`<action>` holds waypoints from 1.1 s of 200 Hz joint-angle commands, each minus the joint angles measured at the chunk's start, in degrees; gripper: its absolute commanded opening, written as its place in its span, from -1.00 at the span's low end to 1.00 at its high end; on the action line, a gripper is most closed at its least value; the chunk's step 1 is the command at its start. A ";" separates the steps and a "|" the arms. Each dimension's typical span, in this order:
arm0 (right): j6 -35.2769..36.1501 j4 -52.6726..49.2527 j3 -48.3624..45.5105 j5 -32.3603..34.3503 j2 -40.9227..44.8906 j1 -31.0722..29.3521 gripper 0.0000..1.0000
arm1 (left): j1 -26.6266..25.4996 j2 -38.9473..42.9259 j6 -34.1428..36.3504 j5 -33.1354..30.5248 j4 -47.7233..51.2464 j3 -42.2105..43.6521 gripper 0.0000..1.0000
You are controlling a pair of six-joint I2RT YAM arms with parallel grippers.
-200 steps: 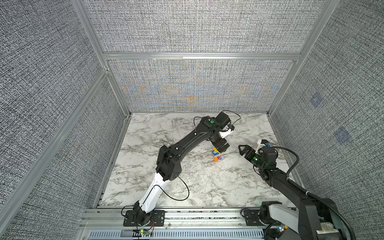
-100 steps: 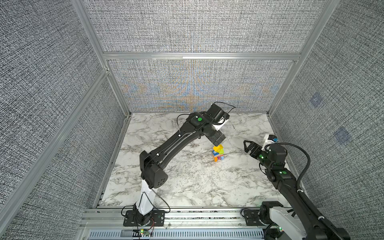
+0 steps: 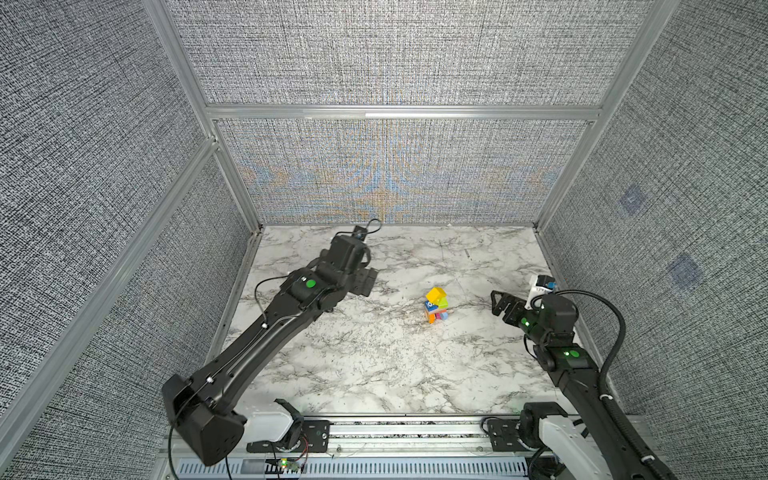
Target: Build the wood block tower
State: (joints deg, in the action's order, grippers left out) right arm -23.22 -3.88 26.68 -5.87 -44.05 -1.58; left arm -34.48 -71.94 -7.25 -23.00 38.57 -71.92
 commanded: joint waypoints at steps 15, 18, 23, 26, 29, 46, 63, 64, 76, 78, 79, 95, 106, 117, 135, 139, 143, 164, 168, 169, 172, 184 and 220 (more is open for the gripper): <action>6.34 10.03 -4.69 -1.66 2.28 -0.02 0.98 | 13.57 7.98 -12.06 3.43 -9.94 12.79 0.98; 6.49 10.80 -5.23 -2.03 2.44 -0.06 0.99 | 14.77 8.25 -12.69 3.75 -10.06 13.41 0.98; 6.82 11.67 -6.03 -2.37 2.68 -0.08 0.98 | 16.50 8.47 -13.83 4.19 -9.98 14.06 0.98; 6.89 12.09 -6.32 -2.47 2.72 -0.01 0.98 | 17.53 8.44 -14.35 4.52 -9.86 14.23 0.98; 7.10 12.33 -6.62 -2.34 2.81 -0.05 0.99 | 18.50 8.33 -14.64 4.97 -9.68 14.45 0.98; 8.73 12.10 -6.91 -0.70 3.27 0.06 0.98 | 23.95 6.87 -15.35 8.12 -8.99 15.12 0.99; 11.84 9.92 -5.86 1.12 3.35 0.09 0.98 | 30.33 5.27 -16.51 9.73 -5.80 13.81 0.99; 12.04 9.89 -5.81 1.21 3.31 0.09 0.98 | 30.65 5.25 -16.59 9.78 -5.75 13.82 0.99; 13.67 9.74 -5.51 2.34 3.19 0.04 0.99 | 35.05 5.83 -17.33 11.90 -6.77 14.92 0.99; 13.78 9.89 -5.52 2.48 3.10 0.06 0.98 | 35.96 6.04 -17.47 12.45 -7.19 15.24 0.99; 13.80 10.01 -5.51 2.64 3.10 0.07 0.98 | 36.32 6.16 -17.55 12.67 -7.50 15.41 0.99; 14.05 12.80 -6.39 4.47 2.09 0.09 0.99 | 41.00 8.88 -17.83 17.53 -14.30 20.16 0.98; 14.80 15.21 -7.28 5.48 1.37 0.16 0.98 | 41.52 10.74 -15.64 18.34 -20.94 24.48 0.98; 15.13 18.08 -8.37 6.24 0.41 0.08 0.98 | 41.51 11.88 -13.66 19.58 -27.37 28.59 0.98; 16.31 24.41 -10.85 7.35 -1.81 0.03 0.98 | 41.51 11.74 -11.19 19.13 -35.16 34.20 0.98; 17.03 25.39 -10.98 7.24 -2.31 0.04 0.98 | 41.51 11.41 -10.80 18.30 -36.78 35.04 0.98; 17.85 26.09 -11.19 7.05 -2.93 0.09 0.98 | 41.51 11.13 -10.25 17.59 -38.21 35.63 0.98; 19.61 28.88 -10.71 7.75 -6.86 0.01 0.98 | 41.60 8.06 -5.66 15.55 -45.54 37.85 0.98; 19.62 29.71 -10.65 7.91 -7.70 -0.05 0.98 | 41.60 7.04 -4.88 15.47 -46.75 38.05 0.98; 19.62 29.98 -10.62 7.94 -7.97 -0.02 0.98 | 41.60 6.80 -4.70 15.46 -47.05 38.07 0.98; 19.62 30.67 -10.60 8.08 -8.69 -0.08 0.98 | 41.60 5.92 -4.23 15.45 -47.69 38.19 0.98; 19.52 34.13 -10.88 8.73 -11.55 -0.06 0.99 | 41.60 2.23 -3.19 15.68 -49.25 37.78 0.98; 18.77 43.51 -11.62 10.32 -19.29 -0.10 0.98 | 41.51 -5.48 -4.55 21.51 -57.27 39.65 0.98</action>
State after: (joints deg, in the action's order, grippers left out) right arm -4.60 30.00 15.25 2.48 -60.20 -1.56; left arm 7.01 -74.30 -13.52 -5.96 -8.12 -34.26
